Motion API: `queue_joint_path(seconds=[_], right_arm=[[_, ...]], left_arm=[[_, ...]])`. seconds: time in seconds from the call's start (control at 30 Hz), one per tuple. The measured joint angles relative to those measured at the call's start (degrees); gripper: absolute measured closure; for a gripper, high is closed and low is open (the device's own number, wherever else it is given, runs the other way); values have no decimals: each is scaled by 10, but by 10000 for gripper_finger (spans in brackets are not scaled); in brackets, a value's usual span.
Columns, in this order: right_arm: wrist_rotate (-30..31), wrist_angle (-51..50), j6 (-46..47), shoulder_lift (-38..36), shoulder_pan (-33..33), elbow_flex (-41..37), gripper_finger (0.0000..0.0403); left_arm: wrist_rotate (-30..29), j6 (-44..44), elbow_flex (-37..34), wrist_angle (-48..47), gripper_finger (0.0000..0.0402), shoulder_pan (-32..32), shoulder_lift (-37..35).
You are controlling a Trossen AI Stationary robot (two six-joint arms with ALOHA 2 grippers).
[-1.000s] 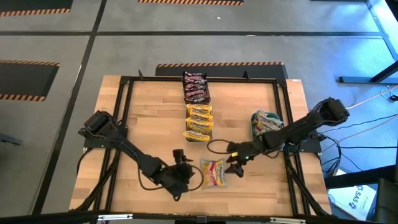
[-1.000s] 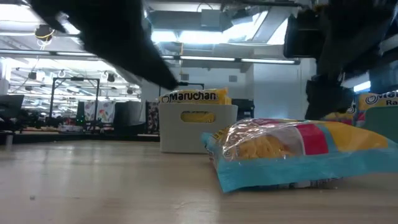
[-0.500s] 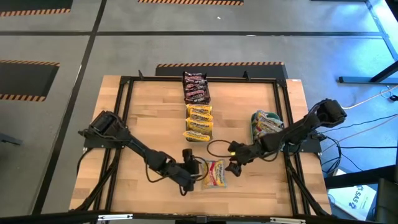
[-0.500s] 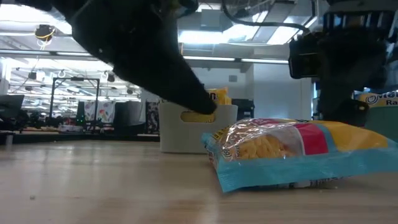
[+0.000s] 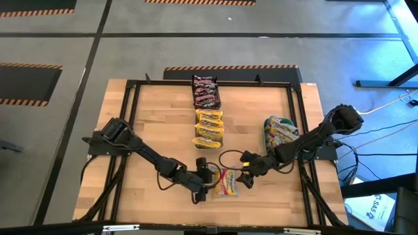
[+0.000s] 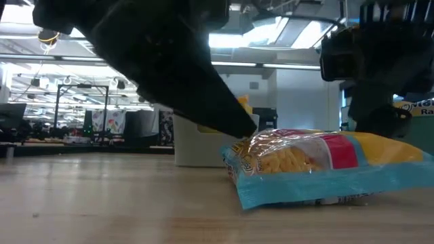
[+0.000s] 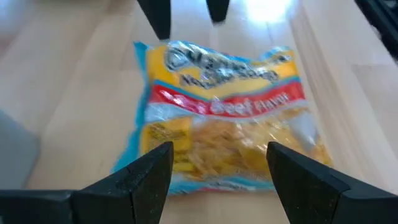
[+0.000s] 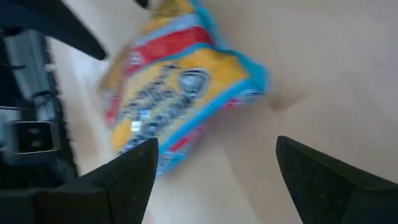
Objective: Sort Maruchan noodles
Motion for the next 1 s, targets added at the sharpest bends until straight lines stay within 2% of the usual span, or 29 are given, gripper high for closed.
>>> queue_joint_path(seconds=[0.13, 0.37, 0.77, 1.0], right_arm=[[25, 40, 14, 18, 22, 0, 95], [33, 124, 23, 81, 44, 0, 95], [95, 197, 49, 100, 44, 1, 95], [88, 247, 78, 152, 43, 2, 95]], left_arm=[[15, 1, -1, -5, 147, 8, 13], [42, -13, 0, -1, 147, 24, 20], [38, -14, 0, -1, 147, 23, 20], [38, -14, 0, -1, 147, 23, 20]])
